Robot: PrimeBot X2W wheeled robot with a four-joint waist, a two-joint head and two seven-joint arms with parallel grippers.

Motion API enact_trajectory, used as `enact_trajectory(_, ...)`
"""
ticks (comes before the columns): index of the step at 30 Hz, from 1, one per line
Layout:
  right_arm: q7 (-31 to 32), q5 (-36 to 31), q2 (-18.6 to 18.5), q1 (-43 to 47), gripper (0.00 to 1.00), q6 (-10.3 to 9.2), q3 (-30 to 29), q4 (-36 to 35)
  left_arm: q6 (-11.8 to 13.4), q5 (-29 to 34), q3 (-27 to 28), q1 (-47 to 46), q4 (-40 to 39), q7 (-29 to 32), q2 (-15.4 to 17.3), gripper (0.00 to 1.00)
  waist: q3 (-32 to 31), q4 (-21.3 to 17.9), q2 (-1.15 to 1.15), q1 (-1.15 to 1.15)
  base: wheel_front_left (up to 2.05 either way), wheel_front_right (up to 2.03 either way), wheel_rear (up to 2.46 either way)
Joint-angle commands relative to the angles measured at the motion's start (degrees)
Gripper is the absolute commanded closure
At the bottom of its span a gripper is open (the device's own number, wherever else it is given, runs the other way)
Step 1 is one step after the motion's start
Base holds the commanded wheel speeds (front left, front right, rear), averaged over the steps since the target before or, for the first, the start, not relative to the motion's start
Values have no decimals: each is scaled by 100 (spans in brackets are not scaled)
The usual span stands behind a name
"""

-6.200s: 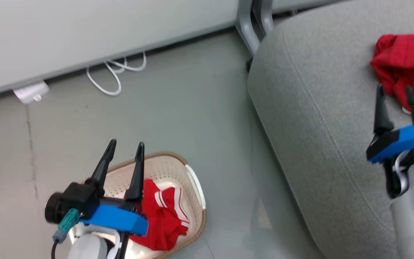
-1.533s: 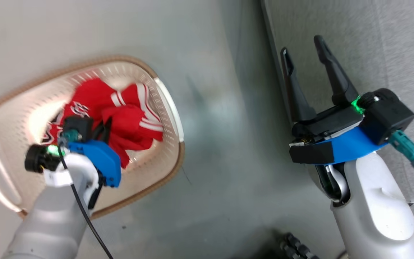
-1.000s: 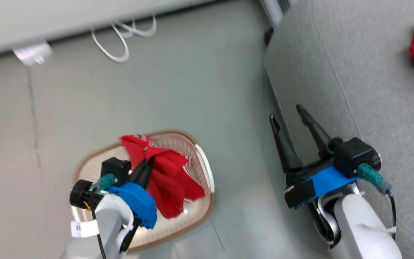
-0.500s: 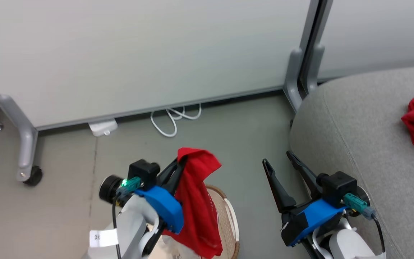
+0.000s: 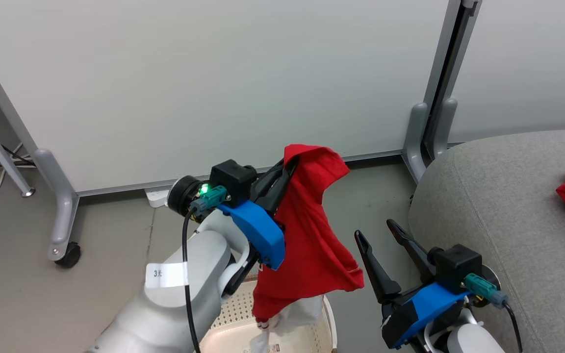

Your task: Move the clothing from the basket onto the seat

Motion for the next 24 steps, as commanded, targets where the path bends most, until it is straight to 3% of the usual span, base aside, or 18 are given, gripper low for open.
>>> enact_trajectory(1,13,33,-9,94,0,1,10,-24,-14,-19,-24,-111,11,16,-20,100,-15,-5,0,1,0,0,0)
enact_trajectory(16,107,99,-9,-41,0,1,274,10,-14,-316,-337,-456,278,-24,-214,100,-35,-64,0,1,0,0,0)
enact_trajectory(24,15,488,-10,-711,0,1,816,704,-14,-410,-500,-571,282,-73,-258,100,19,-12,0,1,0,0,0)
